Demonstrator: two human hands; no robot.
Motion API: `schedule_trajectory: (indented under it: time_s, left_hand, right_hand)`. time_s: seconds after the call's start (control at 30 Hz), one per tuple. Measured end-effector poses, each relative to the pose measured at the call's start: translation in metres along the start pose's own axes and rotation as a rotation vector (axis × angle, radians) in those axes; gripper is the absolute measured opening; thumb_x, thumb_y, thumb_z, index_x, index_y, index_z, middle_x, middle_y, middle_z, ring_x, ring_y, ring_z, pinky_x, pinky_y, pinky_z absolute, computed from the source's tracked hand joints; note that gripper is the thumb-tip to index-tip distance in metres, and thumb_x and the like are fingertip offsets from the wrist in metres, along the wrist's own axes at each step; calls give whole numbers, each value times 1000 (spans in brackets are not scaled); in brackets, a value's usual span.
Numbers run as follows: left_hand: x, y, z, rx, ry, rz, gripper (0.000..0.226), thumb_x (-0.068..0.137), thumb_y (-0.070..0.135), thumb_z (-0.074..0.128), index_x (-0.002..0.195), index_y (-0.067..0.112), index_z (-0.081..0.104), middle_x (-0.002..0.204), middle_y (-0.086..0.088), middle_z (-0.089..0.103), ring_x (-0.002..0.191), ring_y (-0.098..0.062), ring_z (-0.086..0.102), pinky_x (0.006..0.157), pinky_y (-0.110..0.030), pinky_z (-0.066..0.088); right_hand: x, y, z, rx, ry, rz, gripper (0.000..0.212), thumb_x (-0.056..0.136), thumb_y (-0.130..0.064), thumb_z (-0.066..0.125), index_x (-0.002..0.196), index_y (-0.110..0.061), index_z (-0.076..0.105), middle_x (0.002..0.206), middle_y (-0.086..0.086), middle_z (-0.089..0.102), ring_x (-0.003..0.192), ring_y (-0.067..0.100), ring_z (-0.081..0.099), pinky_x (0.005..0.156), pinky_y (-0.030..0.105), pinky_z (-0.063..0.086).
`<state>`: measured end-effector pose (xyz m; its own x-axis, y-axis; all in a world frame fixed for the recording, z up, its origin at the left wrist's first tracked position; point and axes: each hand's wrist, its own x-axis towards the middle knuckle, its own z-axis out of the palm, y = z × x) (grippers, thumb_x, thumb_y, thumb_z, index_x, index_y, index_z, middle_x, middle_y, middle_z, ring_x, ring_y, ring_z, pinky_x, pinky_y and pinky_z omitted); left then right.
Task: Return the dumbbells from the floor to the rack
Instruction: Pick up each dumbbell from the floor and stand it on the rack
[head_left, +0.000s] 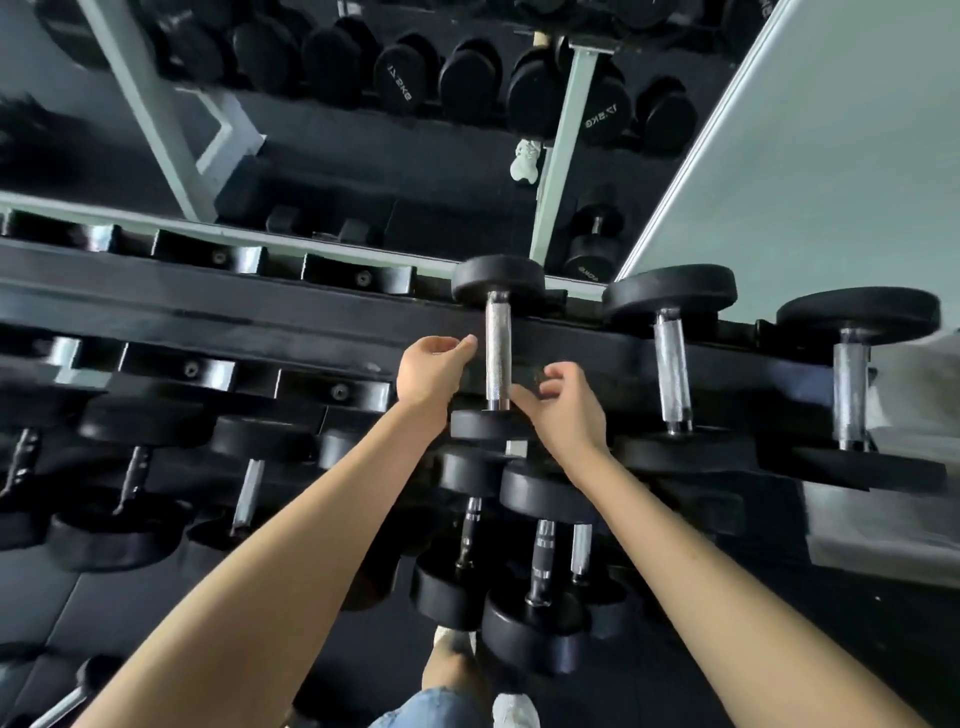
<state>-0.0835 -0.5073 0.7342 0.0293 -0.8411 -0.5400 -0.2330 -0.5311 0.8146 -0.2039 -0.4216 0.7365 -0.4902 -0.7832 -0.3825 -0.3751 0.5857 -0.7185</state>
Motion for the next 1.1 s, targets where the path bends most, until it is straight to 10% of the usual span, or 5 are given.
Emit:
schedule_trajectory:
  time_s: [0.73,1.1]
  left_hand:
    - [-319,-336,-281,-303,492,-430,15,88,28,64,84,14,61,81,-5,58,64,-14,53,58,-26,51]
    - [-354,-538,-373,-645,552,-764,19,90,26,62,88,6,62,83,-10,59,71,-21,55,61,-32,53]
  right_hand:
    - [-318,117,189,-522,-883,-260,45,85,-42,66,118,-16,53,107,1,63,101,20,61,87,32,46]
    - [-425,188,362,-889,-1021,-286,47,84,-46,64,121,-20,51,106,-6,58,102,18,61,87,30,47]
